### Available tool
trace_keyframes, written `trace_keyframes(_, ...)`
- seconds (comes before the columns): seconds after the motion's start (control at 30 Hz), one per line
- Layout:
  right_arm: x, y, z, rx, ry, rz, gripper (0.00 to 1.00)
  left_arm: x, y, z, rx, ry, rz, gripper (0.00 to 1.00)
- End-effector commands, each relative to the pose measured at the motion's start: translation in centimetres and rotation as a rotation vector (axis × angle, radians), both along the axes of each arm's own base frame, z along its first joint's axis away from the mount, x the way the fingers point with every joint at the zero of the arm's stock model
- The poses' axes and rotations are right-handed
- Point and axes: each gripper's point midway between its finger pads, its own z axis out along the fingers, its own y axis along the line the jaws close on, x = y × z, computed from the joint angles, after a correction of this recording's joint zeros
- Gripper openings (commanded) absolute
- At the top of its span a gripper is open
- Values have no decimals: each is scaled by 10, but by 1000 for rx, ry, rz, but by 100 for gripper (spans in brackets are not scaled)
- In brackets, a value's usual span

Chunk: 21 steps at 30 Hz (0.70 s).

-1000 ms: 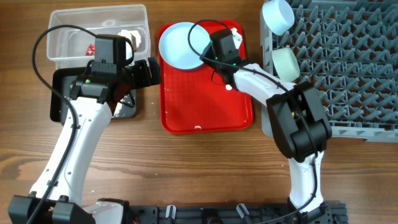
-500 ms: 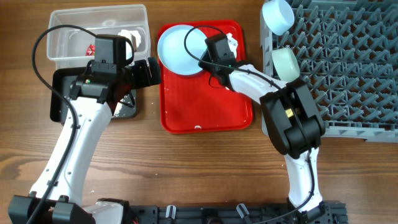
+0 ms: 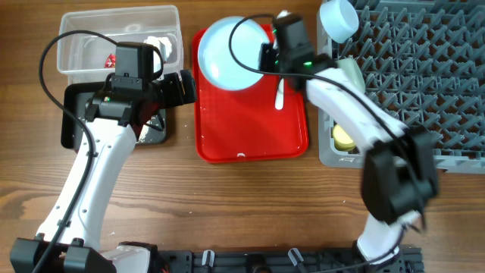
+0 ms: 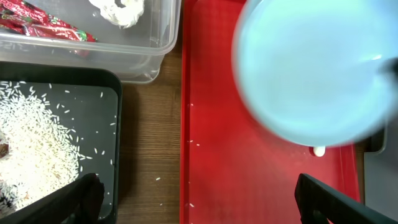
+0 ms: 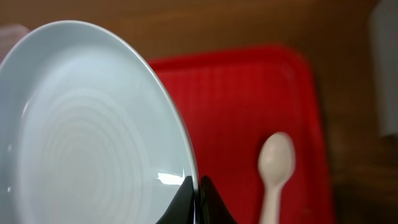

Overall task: Sort waste into correct bins and load items into the dishwasher rack
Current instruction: 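Stand the light-blue plate upright in the rack and release it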

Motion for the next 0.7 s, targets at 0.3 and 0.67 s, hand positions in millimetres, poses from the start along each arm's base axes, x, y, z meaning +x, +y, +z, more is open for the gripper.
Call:
trace_keyframes(0.3,-49,-169,198,-806,-371,-415,4,2,1,0,15,-4,-5,100)
trace_keyframes(0.67,-38,-287,199,-1160,-200,-373,4,2,1,-1,15,-3,-5,100)
